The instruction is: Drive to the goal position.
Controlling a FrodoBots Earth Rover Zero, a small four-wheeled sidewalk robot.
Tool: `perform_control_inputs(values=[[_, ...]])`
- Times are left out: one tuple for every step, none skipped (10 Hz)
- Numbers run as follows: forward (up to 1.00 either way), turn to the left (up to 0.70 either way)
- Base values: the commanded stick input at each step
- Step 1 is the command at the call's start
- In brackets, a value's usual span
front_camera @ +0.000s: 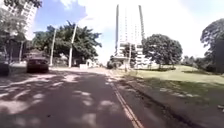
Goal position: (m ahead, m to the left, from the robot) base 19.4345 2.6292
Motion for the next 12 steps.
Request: perform_control_inputs(values=[[0.70, 0.00], [0.70, 0.08], [0.70, 0.25], [0.70, 0.21], [0.70, 0.00], [0.70, 0.00], [0.70, 0.00], [0.70, 0.00], [0.70, 0.00], [0.70, 0.00], [0.70, 0.00], [0.70, 0.00]])
